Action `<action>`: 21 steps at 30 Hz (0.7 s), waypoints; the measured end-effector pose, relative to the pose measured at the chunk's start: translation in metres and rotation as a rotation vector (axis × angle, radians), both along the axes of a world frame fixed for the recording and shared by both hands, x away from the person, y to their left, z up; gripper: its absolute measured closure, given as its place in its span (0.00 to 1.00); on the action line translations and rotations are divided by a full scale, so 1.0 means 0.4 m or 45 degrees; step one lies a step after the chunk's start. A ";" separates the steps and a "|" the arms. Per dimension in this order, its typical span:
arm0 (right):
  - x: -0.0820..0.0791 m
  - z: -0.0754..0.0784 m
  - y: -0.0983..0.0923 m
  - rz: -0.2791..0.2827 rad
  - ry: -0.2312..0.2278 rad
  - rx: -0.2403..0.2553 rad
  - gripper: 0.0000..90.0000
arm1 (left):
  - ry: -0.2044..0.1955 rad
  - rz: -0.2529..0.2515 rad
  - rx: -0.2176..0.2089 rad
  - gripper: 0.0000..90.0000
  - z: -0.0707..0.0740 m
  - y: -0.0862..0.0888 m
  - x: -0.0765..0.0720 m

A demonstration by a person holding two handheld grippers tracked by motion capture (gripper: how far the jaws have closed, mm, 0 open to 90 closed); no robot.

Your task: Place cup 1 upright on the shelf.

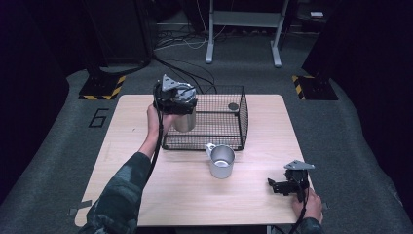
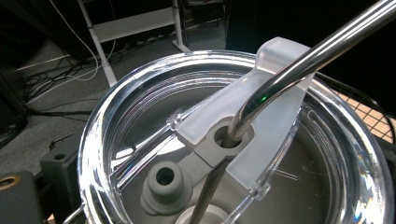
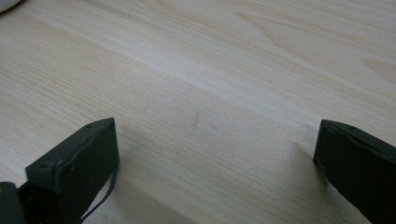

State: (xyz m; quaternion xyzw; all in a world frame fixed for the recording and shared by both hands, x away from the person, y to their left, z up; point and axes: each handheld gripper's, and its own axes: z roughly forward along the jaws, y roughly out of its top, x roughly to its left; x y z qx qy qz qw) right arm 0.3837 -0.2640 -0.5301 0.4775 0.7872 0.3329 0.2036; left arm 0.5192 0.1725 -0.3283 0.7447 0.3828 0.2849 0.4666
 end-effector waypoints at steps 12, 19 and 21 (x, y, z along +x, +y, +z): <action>0.000 0.000 0.000 0.000 0.000 0.000 0.00 | 0.036 0.015 0.035 0.04 -0.052 -0.019 0.032; 0.000 0.000 0.000 0.000 0.000 0.000 0.00 | 0.069 0.034 0.047 0.04 -0.086 -0.032 0.050; 0.000 0.000 0.000 0.000 0.000 0.000 0.00 | 0.077 0.037 0.048 0.04 -0.096 -0.036 0.055</action>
